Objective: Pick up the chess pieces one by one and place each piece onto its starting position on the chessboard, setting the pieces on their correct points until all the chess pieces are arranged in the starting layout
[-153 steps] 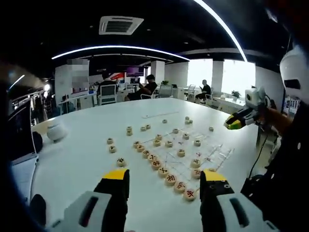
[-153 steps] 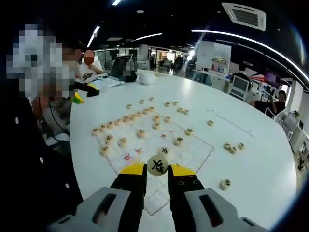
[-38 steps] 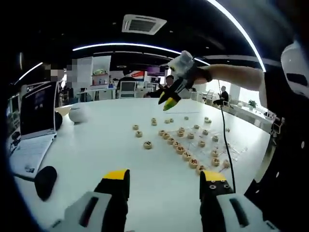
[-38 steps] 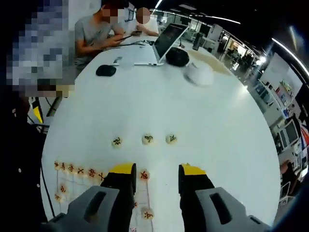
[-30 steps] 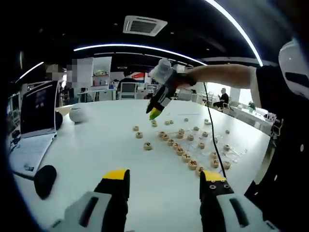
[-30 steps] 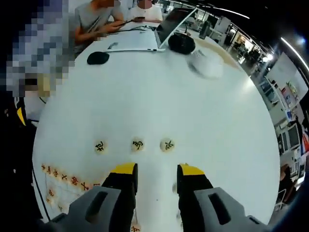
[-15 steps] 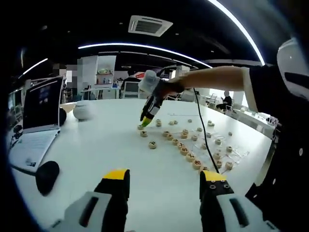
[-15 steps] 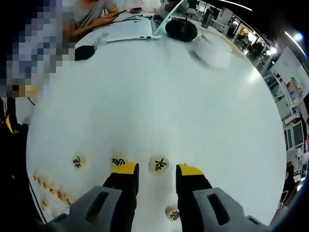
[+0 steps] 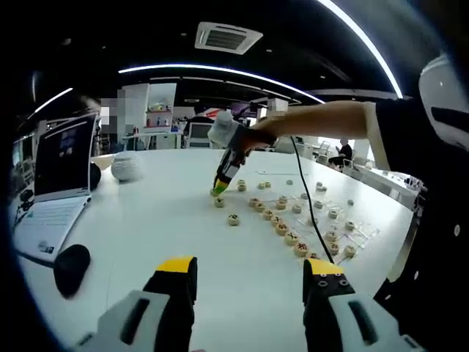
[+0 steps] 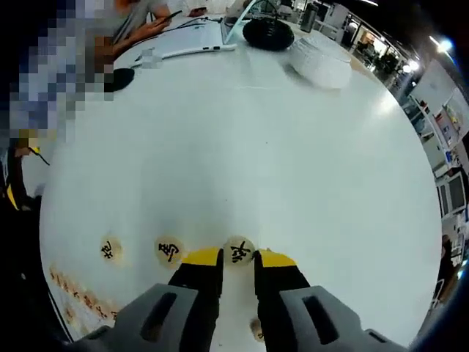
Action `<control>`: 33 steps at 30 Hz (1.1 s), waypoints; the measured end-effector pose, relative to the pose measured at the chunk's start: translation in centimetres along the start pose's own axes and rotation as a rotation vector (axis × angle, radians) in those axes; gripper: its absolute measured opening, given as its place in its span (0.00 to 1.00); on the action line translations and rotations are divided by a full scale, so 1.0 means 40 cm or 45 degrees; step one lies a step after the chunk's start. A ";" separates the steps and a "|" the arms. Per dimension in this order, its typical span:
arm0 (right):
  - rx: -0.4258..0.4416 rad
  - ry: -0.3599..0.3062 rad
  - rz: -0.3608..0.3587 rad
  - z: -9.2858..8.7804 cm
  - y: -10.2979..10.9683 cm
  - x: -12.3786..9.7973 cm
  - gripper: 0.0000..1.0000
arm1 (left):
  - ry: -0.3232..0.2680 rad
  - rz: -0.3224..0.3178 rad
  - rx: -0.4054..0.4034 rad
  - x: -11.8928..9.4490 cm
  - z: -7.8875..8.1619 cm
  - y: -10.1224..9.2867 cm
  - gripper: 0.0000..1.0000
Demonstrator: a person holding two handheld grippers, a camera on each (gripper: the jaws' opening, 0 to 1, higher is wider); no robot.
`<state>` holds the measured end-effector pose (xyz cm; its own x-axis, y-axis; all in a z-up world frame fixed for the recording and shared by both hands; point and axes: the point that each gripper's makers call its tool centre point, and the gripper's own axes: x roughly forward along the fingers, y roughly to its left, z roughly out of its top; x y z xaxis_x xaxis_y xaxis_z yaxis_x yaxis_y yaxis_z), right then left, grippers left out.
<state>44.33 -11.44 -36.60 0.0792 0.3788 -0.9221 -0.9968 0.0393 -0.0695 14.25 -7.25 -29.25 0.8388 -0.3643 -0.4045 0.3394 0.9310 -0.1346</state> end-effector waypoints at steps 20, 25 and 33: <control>0.018 -0.288 -0.095 -0.119 0.159 -0.321 0.19 | -0.019 -0.070 0.075 0.022 0.044 -0.057 0.59; 0.051 -0.335 -0.167 -0.258 0.241 -0.423 0.19 | -0.024 -0.110 0.099 0.035 0.058 -0.085 0.59; 0.157 -0.365 -0.308 -0.450 0.332 -0.530 0.19 | -0.022 -0.158 0.129 0.053 0.070 -0.122 0.59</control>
<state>29.24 -35.57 -24.84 0.3283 0.5870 -0.7400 -0.9418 0.2632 -0.2090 15.57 -12.65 -26.92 0.7947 -0.4774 -0.3750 0.4812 0.8720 -0.0903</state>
